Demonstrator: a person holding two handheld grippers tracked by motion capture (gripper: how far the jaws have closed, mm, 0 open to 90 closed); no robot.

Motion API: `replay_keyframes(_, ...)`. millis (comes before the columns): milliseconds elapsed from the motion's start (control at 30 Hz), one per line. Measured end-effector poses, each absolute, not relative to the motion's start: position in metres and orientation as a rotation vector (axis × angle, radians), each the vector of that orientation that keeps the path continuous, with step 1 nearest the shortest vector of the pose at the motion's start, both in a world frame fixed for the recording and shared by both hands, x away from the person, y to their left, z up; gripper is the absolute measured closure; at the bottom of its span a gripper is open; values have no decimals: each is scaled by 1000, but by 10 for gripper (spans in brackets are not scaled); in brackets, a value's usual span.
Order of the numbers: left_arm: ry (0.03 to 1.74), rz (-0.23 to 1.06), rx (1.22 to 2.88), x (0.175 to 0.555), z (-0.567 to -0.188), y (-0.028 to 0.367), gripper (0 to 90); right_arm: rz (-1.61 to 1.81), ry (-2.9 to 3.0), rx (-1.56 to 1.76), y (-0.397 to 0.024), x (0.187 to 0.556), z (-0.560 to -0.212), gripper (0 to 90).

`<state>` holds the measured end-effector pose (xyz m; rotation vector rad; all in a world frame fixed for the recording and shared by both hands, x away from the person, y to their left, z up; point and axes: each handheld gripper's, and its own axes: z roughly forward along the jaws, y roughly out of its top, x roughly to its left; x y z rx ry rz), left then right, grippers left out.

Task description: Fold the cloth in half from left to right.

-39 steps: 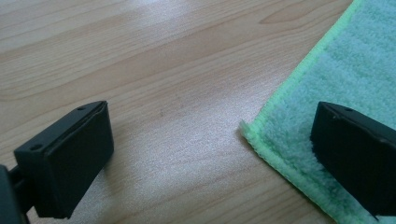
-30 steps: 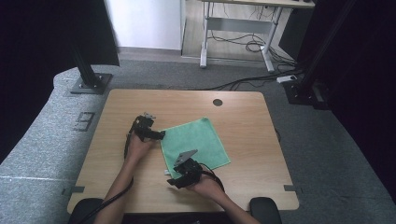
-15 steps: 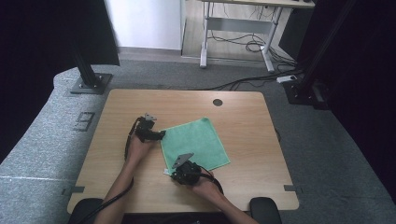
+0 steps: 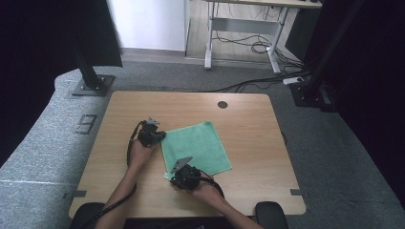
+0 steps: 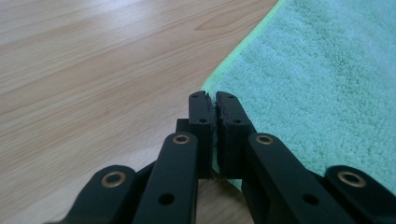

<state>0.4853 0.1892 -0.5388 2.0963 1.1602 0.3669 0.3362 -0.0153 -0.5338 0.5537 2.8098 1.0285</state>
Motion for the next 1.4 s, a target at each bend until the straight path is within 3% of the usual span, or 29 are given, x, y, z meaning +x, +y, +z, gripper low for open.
replay_keyframes(467,1157,380,2105,485,-512,192,840,1118,2766,491,-16,332,-510,845)
replay_keyframes(800,1089,403,2126,496,-493,160,840,1160,2679,554,-53,336,-493,847)
replay_keyframes(1400,979,429,2190,519,-489,89,840,1142,2577,750,-126,348,-494,848)
